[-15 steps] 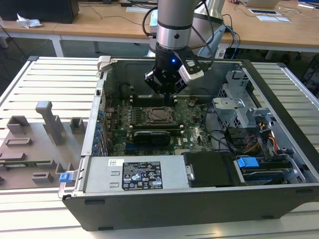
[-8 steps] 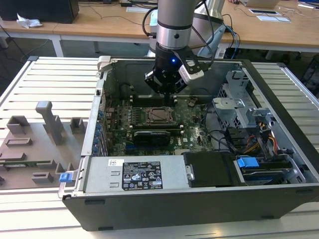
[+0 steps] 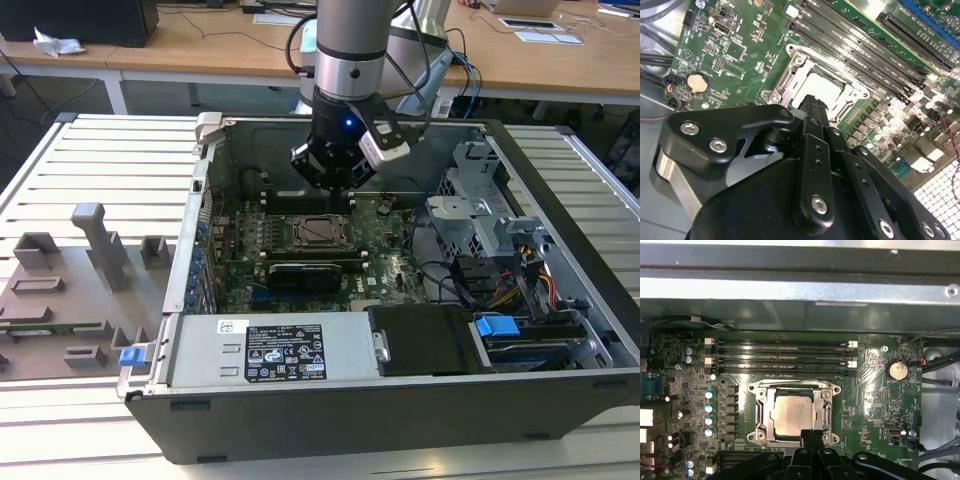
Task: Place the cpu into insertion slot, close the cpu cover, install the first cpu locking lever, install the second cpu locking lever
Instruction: 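Install the second cpu locking lever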
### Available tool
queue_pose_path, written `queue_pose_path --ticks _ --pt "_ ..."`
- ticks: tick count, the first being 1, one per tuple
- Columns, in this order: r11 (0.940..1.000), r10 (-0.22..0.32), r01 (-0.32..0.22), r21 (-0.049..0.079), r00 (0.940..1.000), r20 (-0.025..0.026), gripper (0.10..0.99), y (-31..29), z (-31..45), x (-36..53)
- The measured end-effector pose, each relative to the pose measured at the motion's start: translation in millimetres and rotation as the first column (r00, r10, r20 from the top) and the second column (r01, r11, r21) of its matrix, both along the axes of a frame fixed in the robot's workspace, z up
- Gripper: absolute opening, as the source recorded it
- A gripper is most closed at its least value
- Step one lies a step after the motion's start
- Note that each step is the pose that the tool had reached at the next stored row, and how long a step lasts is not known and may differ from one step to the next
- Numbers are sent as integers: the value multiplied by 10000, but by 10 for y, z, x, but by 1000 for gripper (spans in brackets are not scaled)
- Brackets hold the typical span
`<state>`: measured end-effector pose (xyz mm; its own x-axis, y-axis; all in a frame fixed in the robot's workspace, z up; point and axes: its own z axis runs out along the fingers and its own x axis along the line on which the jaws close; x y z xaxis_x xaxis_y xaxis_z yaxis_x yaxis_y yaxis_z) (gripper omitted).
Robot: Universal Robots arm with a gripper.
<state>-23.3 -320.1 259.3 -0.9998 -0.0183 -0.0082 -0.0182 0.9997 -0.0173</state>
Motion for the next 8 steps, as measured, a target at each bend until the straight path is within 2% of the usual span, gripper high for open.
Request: queue_pose_path --ticks 3,8 --pt "10000 -1 1 1 10000 0 106 -51 0 0" --pt "10000 -1 1 0 10000 1 106 -188 0 0"
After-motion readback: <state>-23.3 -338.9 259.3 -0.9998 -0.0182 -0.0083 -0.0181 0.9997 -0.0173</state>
